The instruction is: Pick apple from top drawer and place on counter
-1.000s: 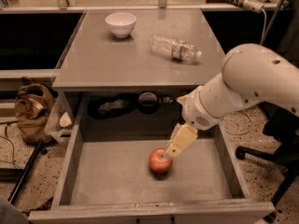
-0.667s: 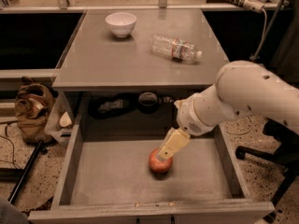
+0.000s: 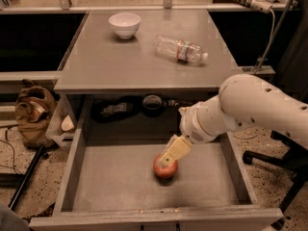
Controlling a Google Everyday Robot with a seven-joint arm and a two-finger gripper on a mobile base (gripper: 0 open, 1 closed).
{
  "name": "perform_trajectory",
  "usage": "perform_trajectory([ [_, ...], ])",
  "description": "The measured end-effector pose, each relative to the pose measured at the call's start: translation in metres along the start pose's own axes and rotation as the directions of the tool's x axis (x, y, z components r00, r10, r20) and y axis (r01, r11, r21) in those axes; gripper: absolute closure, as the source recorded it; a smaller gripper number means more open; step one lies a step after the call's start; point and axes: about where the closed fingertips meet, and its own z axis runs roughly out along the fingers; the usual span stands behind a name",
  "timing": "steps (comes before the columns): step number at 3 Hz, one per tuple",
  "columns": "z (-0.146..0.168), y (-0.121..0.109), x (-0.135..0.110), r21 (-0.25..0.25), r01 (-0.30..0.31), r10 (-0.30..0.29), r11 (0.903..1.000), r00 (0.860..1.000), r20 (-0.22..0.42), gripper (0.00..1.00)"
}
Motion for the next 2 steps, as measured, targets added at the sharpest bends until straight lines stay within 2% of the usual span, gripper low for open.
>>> perform_trajectory([
  [1, 0.011, -0.002, 0.01, 0.001, -0.029, 0.029, 0.9996, 1.0, -0.001, 0.0],
  [2, 0.033, -0.003, 0.031, 0.01, -0.038, 0.038, 0.9992, 0.999, -0.003, 0.0],
])
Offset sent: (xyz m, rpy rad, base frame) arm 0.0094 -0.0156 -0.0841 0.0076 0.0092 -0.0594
